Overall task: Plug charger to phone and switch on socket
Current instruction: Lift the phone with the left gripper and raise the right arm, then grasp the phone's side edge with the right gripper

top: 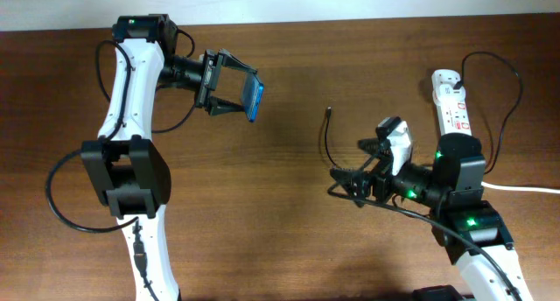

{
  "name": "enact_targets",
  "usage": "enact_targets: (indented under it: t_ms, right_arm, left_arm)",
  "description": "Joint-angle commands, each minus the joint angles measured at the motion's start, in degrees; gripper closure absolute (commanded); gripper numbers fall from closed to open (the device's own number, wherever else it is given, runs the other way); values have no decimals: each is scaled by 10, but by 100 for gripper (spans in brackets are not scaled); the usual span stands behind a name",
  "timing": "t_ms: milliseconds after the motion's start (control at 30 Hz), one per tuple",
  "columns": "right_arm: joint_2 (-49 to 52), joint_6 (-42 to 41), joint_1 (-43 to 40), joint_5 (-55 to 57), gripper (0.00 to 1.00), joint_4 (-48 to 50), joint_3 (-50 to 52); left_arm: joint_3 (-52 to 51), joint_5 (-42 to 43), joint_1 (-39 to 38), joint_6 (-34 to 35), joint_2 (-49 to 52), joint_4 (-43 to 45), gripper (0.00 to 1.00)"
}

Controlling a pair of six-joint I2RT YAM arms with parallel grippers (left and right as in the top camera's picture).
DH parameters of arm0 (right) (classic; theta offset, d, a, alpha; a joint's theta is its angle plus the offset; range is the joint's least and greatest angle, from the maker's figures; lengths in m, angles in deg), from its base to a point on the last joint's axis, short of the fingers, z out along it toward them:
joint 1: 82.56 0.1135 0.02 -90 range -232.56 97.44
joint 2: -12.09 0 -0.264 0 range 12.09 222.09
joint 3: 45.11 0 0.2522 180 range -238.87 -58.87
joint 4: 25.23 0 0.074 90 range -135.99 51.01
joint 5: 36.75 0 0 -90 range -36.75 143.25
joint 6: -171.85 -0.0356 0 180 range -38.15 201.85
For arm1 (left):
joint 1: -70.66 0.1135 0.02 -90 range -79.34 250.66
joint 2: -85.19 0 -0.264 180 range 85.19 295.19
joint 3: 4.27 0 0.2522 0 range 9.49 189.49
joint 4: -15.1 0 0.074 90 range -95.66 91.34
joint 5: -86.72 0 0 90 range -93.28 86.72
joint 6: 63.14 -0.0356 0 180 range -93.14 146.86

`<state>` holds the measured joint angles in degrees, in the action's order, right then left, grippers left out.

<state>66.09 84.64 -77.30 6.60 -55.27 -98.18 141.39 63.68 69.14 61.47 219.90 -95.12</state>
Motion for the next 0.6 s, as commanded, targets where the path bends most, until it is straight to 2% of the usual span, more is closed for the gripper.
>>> enact_targets:
  t_ms: [0,133,233,367,500,567]
  right_arm:
    - [20,-63,3,-89,2,23,-10]
    - [90,-276,4,10,2,65,-12]
    - [145,-366,5,74,2,73,-26]
    - [214,-397,30,118,2,50,-88]
    - [259,-398,78,102,2,154,-117]
    - [265,-397,90,99,2,170,-117]
  left_arm:
    - [14,-74,3,39,3,-2,100]
    - [14,-231,-2,128,3,10,100]
    - [14,-303,-13,189,3,31,100]
    - [14,-364,-33,251,3,56,100]
    - [14,-366,-52,259,3,90,100]
    - [14,-366,-54,258,3,90,100]
